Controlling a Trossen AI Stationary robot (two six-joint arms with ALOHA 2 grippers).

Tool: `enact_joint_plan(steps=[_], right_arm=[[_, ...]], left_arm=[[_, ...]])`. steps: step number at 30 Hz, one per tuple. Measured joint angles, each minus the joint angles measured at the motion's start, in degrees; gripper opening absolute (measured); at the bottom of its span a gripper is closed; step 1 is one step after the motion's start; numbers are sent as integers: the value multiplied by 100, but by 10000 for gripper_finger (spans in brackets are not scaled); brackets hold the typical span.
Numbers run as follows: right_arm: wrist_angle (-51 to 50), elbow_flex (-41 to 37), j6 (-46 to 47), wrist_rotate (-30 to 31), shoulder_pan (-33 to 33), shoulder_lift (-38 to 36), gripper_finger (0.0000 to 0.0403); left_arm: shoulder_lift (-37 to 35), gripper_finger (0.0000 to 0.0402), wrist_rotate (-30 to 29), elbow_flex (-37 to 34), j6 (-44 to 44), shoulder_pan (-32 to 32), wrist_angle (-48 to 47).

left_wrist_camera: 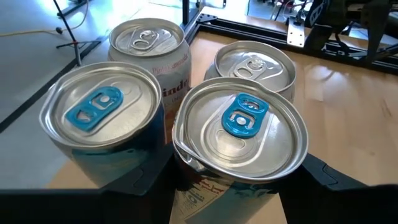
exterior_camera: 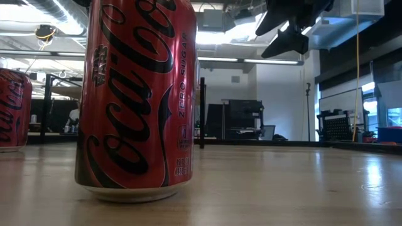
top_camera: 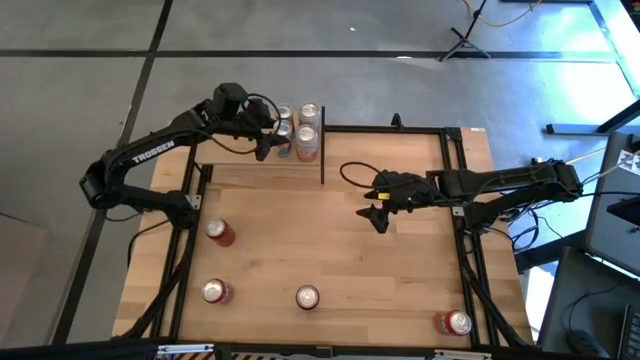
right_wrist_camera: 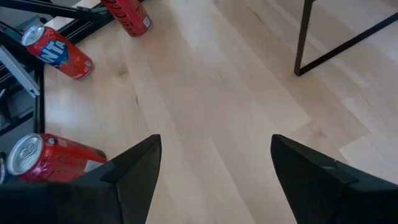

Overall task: Place canned beverage on shelf
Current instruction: Put the blue soda can on the shelf aligned with the other blue soda can

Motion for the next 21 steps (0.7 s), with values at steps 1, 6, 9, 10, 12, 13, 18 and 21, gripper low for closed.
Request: enact_joint_plan(steps=[1,6,9,10,12,13,18,21], right_arm=[[0,0,-2,40,0,0,291],[1,0,-43,87,-1,0,291],[4,0,-154,100,0,0,291],[3,0,-153,101,0,0,291],[4,0,-155,101,0,0,291],[4,0,-155,101,-1,0,291],[5,0,-155,101,0,0,291],[7,0,-155,101,0,0,291]], left_arm=[[0,201,1,0,-5,0,-1],[-1,206,2,-39,-219,-4,59],[-2,207,-78,-153,-270,-78,136],[-2,207,-137,-155,-263,-101,153],[-2,207,-182,-159,-265,-133,176],[-2,207,-181,-164,-267,-133,195],[0,218,-184,-166,-273,-131,196],[0,235,-295,-166,-386,-131,199]])
